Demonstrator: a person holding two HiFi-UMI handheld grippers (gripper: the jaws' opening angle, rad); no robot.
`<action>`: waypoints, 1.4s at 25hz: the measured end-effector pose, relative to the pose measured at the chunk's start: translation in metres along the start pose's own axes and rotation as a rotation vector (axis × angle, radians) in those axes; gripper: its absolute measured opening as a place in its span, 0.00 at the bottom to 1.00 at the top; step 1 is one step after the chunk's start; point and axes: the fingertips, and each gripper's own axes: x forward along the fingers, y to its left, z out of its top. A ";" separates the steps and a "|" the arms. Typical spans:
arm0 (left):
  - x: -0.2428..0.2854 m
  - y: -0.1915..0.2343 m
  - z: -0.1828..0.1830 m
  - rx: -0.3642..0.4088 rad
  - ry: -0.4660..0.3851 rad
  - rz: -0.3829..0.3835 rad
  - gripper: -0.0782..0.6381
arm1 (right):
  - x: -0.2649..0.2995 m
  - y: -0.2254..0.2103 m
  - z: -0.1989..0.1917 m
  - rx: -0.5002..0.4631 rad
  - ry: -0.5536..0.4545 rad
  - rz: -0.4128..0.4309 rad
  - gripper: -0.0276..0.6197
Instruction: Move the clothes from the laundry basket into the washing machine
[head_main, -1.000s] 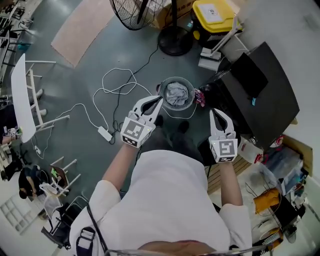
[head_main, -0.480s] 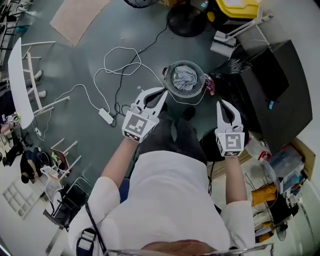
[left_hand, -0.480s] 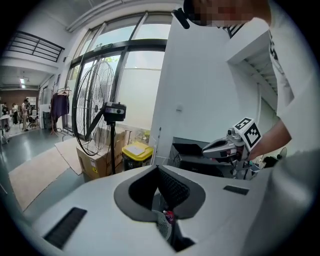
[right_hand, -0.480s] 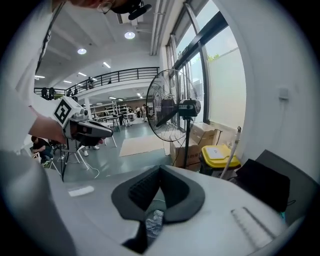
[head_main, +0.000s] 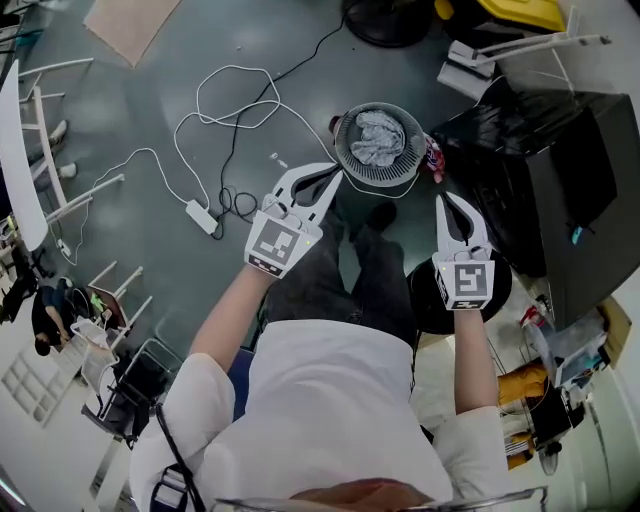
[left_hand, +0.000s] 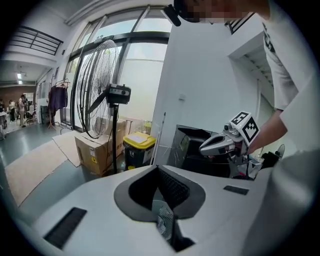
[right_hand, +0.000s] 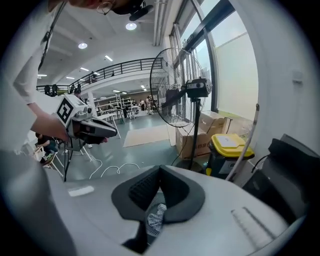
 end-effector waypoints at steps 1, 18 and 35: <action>0.005 0.004 -0.010 -0.007 0.004 0.003 0.12 | 0.009 0.000 -0.006 -0.005 0.005 0.008 0.06; 0.107 0.047 -0.164 -0.061 0.049 0.041 0.12 | 0.135 -0.026 -0.128 -0.079 0.051 0.079 0.06; 0.222 0.074 -0.252 0.097 0.053 -0.092 0.12 | 0.241 -0.055 -0.223 -0.201 0.064 0.181 0.06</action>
